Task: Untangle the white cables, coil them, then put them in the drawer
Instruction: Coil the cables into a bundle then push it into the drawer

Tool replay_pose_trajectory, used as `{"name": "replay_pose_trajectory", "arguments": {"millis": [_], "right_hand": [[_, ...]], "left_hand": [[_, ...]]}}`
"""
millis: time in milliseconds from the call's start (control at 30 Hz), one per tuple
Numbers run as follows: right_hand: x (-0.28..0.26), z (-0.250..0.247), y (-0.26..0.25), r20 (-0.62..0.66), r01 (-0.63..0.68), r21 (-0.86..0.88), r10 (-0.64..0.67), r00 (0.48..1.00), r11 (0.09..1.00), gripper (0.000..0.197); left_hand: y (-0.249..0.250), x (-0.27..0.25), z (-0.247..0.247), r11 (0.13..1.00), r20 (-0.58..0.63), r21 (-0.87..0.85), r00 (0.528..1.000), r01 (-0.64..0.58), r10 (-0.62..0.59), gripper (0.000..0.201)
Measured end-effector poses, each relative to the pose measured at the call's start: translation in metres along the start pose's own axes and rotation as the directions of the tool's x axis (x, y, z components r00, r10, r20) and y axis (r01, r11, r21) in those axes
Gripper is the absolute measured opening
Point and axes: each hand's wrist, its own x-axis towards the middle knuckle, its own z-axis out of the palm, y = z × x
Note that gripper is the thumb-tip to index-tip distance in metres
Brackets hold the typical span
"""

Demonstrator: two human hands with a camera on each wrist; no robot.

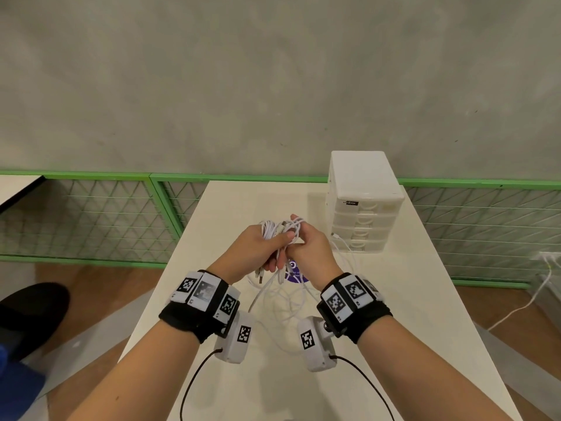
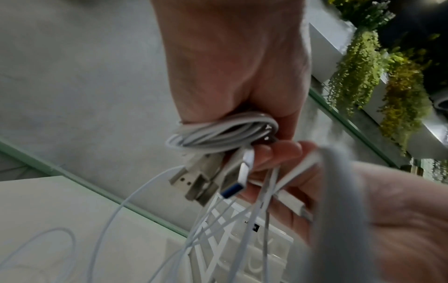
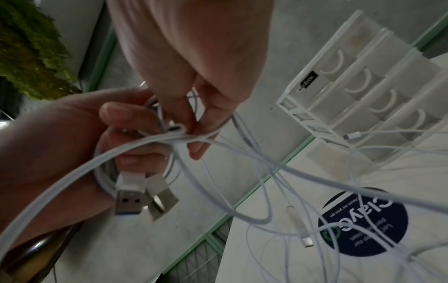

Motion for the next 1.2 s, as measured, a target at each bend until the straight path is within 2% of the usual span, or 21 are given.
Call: {"name": "replay_pose_trajectory", "arguments": {"millis": [67, 133, 233, 300, 367, 433, 567, 667, 733, 767, 833, 900, 967, 1033, 1100, 1200], "right_hand": [[0.002, 0.004, 0.005, -0.053, 0.025, -0.076, -0.029, 0.998, 0.997, 0.048], [0.004, 0.002, 0.005, -0.054, 0.048, -0.107, -0.054, 0.997, 0.993, 0.042], [0.005, -0.007, 0.000, 0.110, -0.022, 0.004, 0.021, 0.994, 1.000, 0.034], [0.005, -0.014, -0.002, 0.269, -0.097, 0.098, 0.067, 0.961, 0.990, 0.039], [0.004, -0.018, -0.006, 0.356, -0.117, 0.100, 0.074, 0.932, 0.988, 0.047], [0.000, -0.020, -0.008, 0.391, -0.061, 0.023, 0.047, 0.919, 0.998, 0.051], [0.000, -0.022, -0.001, 0.282, 0.040, -0.102, -0.009, 0.959, 0.994, 0.061], [-0.001, -0.024, 0.005, 0.102, 0.174, -0.148, -0.160, 0.982, 0.974, 0.038], [0.000, -0.027, 0.009, -0.034, 0.181, -0.193, -0.191, 0.981, 0.964, 0.028], [0.000, -0.027, 0.011, -0.056, 0.140, -0.203, -0.154, 0.986, 0.969, 0.027], [-0.003, -0.028, 0.012, 0.040, 0.008, -0.190, 0.000, 0.999, 0.982, 0.022], [-0.007, -0.026, 0.013, 0.208, -0.080, -0.203, 0.123, 0.970, 0.976, 0.026], [-0.011, -0.024, 0.013, 0.275, -0.090, -0.178, 0.137, 0.952, 0.980, 0.036], [-0.010, -0.022, 0.012, 0.242, -0.096, -0.118, 0.123, 0.962, 0.988, 0.035], [-0.007, -0.023, 0.012, 0.155, -0.079, -0.063, 0.088, 0.984, 0.995, 0.027], [0.001, -0.028, 0.012, 0.050, 0.037, -0.144, -0.030, 0.998, 0.989, 0.015]], "left_hand": [[0.001, 0.001, 0.003, 1.000, 0.003, -0.012, 1.000, 0.009, -0.009, 0.049], [0.002, 0.002, 0.004, 1.000, -0.003, -0.021, 1.000, 0.000, 0.000, 0.050], [-0.001, 0.005, 0.003, 1.000, -0.029, -0.008, 1.000, -0.007, 0.007, 0.052], [-0.003, 0.005, 0.001, 1.000, -0.057, -0.002, 0.998, 0.002, -0.002, 0.051], [-0.004, 0.006, 0.001, 1.000, -0.098, -0.010, 0.995, 0.017, -0.018, 0.048], [-0.004, 0.008, 0.000, 0.998, -0.151, -0.039, 0.987, 0.041, -0.047, 0.044], [-0.005, 0.013, -0.004, 0.985, -0.232, -0.157, 0.967, 0.066, -0.101, 0.033], [-0.003, 0.014, -0.007, 0.977, -0.249, -0.205, 0.961, 0.066, -0.117, 0.030], [0.000, 0.014, -0.008, 0.970, -0.259, -0.234, 0.958, 0.065, -0.126, 0.030], [0.001, 0.014, -0.008, 0.966, -0.261, -0.249, 0.957, 0.063, -0.130, 0.030], [0.002, 0.014, -0.008, 0.962, -0.261, -0.267, 0.956, 0.058, -0.130, 0.031], [0.002, 0.015, -0.008, 0.960, -0.263, -0.273, 0.956, 0.055, -0.130, 0.031], [0.002, 0.015, -0.007, 0.962, -0.260, -0.268, 0.957, 0.054, -0.126, 0.031], [0.002, 0.015, -0.006, 0.966, -0.245, -0.252, 0.962, 0.062, -0.125, 0.030], [0.001, 0.014, -0.005, 0.970, -0.217, -0.232, 0.968, 0.078, -0.129, 0.029], [0.001, 0.012, -0.003, 0.984, -0.171, -0.154, 0.978, 0.093, -0.119, 0.031]]}}
